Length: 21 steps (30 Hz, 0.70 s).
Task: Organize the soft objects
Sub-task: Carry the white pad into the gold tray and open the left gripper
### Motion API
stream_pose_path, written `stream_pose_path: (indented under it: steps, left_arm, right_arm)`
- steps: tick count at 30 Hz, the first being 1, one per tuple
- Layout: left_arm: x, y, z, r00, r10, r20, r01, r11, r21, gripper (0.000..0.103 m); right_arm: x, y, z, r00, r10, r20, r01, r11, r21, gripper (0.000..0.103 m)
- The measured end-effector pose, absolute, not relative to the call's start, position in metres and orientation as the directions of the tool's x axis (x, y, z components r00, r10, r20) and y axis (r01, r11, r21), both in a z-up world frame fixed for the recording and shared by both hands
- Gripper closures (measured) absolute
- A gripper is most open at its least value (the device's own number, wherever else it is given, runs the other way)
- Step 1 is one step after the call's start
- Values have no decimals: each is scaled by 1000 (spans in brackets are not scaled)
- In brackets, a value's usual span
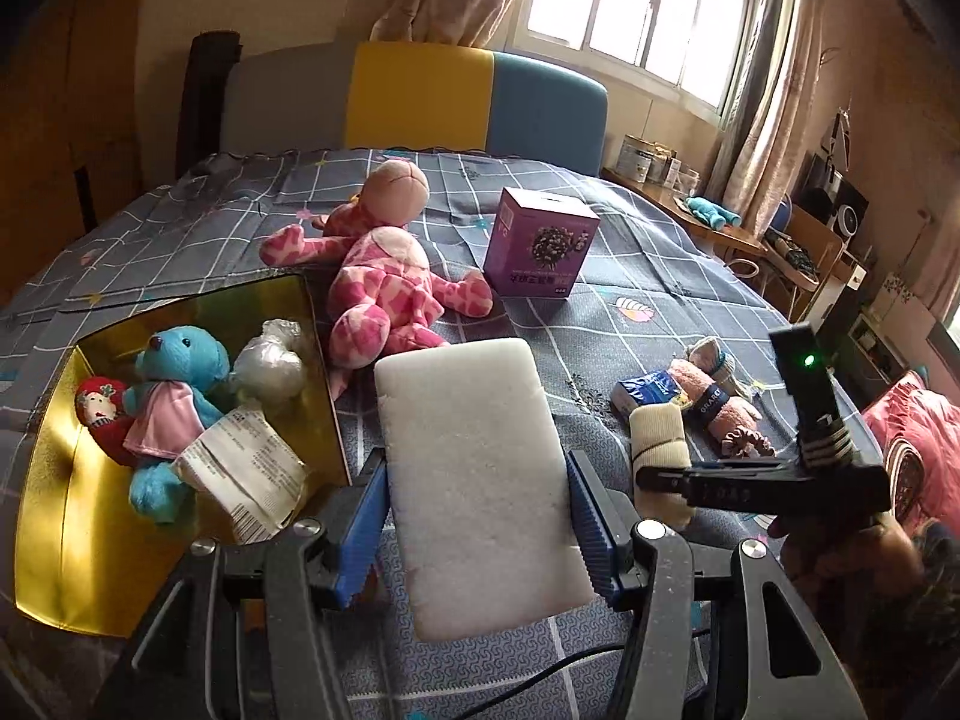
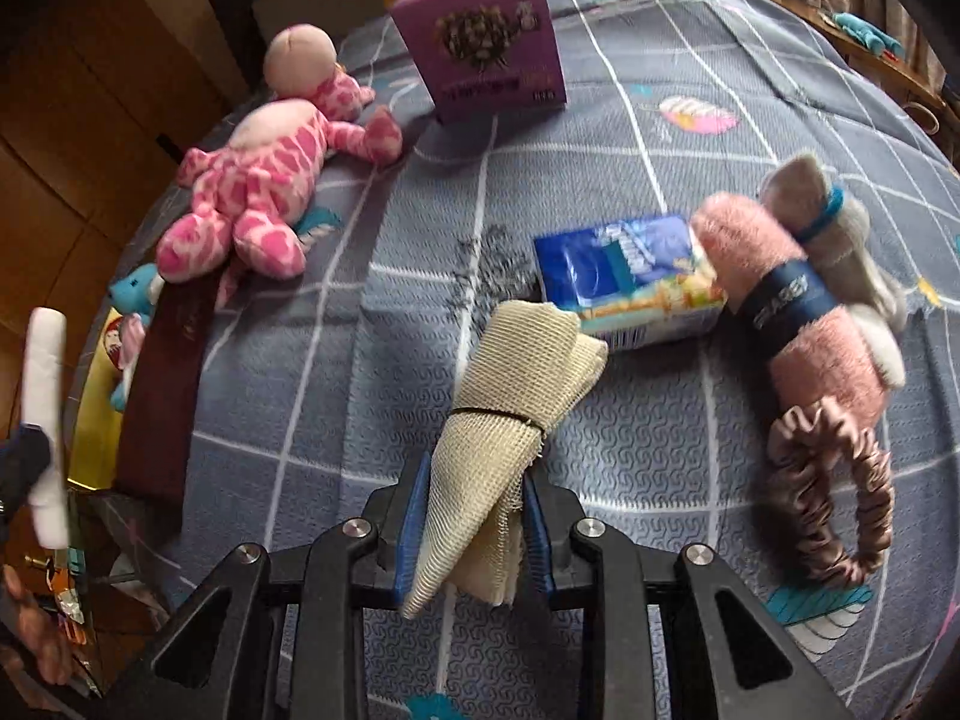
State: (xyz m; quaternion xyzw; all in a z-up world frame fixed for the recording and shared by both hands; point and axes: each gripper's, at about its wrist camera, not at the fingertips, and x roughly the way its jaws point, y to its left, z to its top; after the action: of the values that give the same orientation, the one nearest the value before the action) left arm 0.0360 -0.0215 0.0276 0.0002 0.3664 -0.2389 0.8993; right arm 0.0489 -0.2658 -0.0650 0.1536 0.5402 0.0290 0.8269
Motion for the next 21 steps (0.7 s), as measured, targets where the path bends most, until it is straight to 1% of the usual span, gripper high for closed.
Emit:
stream_pose_path:
  steps: [4,14,18,21]
  left_arm:
    - [35,-9,29,632,-410,-657,403,899,-173,45]
    - [42,28,34,657,-380,-651,321,922,-214,45]
    - [53,72,42,696,-327,-639,225,945,-238,45]
    - [68,112,41,722,-232,-652,113,969,-219,45]
  right_arm:
    - [43,-275,-73,433,262,-863,150,922,356,74]
    - [43,-273,-71,449,258,-855,137,926,352,74]
    - [40,-275,-71,466,265,-844,121,926,358,74]
    - [39,-274,-70,472,258,-843,106,933,345,74]
